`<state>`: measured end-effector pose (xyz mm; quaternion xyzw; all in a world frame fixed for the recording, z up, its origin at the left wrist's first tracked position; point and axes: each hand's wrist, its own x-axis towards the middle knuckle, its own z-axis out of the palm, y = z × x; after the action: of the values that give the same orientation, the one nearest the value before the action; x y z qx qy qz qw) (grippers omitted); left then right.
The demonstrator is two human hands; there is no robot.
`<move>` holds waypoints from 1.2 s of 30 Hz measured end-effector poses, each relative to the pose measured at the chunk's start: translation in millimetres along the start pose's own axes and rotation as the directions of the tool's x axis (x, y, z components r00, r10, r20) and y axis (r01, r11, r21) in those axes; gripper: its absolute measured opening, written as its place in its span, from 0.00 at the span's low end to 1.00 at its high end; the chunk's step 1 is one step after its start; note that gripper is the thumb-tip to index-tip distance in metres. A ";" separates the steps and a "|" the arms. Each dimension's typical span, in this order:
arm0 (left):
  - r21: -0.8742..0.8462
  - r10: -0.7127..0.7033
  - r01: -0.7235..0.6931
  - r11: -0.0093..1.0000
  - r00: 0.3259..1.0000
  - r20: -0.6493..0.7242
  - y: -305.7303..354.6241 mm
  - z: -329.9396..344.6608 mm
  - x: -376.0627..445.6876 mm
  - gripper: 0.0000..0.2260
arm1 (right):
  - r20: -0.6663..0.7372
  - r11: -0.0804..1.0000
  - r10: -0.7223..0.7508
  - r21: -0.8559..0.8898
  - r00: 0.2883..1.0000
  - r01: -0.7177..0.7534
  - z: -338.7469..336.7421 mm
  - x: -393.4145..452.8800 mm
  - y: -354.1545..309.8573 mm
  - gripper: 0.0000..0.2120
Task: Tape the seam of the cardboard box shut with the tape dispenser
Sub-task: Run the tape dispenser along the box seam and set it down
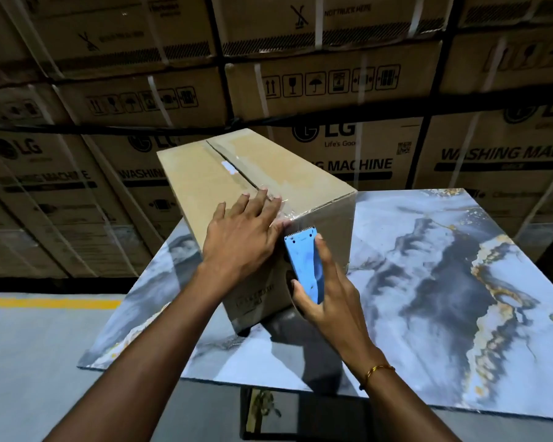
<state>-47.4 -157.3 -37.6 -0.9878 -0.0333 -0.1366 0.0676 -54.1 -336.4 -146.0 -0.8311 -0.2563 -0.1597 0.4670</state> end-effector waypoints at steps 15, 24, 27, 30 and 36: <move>0.030 0.241 -0.243 0.970 0.970 0.042 -25.3 -19.8 -9.2 0.28 | 0.123 0.993 0.056 -0.114 0.991 -0.042 -13.4 -41.8 9.0 0.37; 0.041 0.242 -0.243 0.969 0.970 0.013 -37.2 -14.2 -15.2 0.34 | 0.173 0.981 0.115 -0.176 0.978 -0.085 -2.9 -36.2 -11.6 0.36; 0.034 0.246 -0.247 0.968 0.969 0.019 -37.7 -12.2 -13.3 0.34 | 0.212 0.981 0.137 -0.165 0.968 -0.102 -12.6 -25.6 -20.5 0.34; 0.047 0.252 -0.253 0.966 0.967 0.023 -38.8 -9.7 -10.7 0.34 | 0.253 0.980 0.181 -0.126 0.950 -0.153 -17.6 -12.6 -27.5 0.33; 0.060 0.263 -0.263 0.963 0.965 0.006 -41.0 -7.3 -9.0 0.34 | 0.325 0.948 0.315 -0.062 0.892 -0.312 -21.9 7.1 -36.1 0.34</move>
<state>-61.4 -118.3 -28.0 -0.9808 0.0940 -0.1261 0.1149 -69.7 -337.6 -106.2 -0.8782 -0.1928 0.0583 0.4337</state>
